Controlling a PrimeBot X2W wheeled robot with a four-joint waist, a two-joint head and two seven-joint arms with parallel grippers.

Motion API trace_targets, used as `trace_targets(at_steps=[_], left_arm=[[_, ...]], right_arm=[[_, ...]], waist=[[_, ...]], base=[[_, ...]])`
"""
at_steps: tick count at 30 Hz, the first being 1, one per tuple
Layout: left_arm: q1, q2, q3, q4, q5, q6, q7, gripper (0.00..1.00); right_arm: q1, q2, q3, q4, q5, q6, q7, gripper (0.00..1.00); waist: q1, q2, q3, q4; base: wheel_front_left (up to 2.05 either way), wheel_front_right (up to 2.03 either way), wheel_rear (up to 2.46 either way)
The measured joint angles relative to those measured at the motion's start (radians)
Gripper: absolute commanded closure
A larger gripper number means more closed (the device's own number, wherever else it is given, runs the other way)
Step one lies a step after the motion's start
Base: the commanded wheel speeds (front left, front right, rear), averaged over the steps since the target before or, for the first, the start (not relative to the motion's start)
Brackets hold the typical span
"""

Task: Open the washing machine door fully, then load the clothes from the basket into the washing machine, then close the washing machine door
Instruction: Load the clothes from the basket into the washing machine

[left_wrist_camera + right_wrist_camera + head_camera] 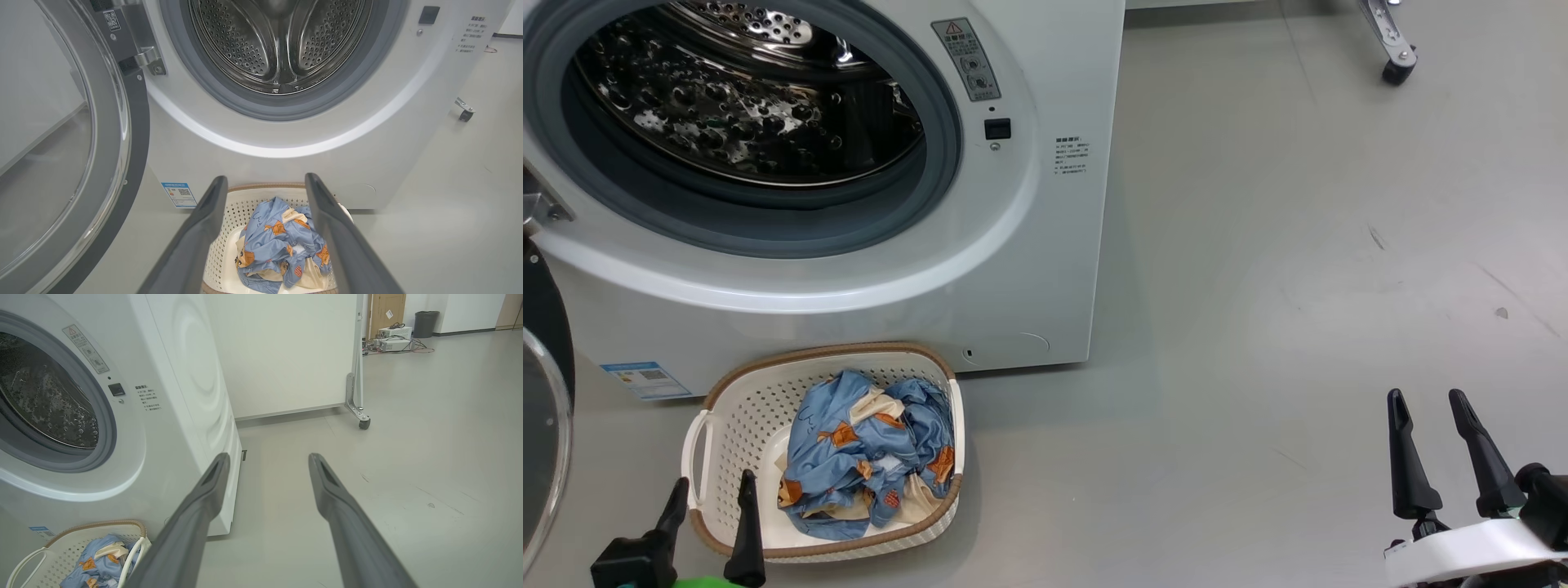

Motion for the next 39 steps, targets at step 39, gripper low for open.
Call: trace_targets(at_steps=[39], left_arm=[[-0.297,0.161,-0.006,0.146,-0.183,0.000,0.282,0.00]], right_arm=[[-0.225,0.057,0.081,-0.010,0.010,0.000,0.000,0.00]], waist=[[0.0001,0.0000,0.355,-0.189]], base=[[0.00,0.00,0.00]])
